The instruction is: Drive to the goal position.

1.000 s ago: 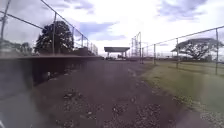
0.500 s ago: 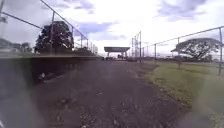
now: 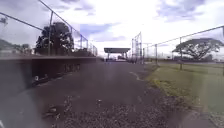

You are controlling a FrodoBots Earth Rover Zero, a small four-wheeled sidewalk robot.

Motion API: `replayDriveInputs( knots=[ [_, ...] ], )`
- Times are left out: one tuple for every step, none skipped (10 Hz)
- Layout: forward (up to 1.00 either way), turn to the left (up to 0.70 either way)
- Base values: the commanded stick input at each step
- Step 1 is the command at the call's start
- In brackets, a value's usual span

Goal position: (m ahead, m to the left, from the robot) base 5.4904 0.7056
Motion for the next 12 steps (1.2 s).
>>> replayDriveInputs(
  knots=[
    [0.5,0.0],
    [0.5,0.0],
    [0.5,0.0],
    [0.5,0.0],
    [0.5,0.0],
    [0.5,0.0],
    [0.5,0.0],
    [0.5,0.0],
    [0.5,0.0],
    [0.5,0.0],
    [0.5,0.0],
    [0.5,0.0]
  ],
)
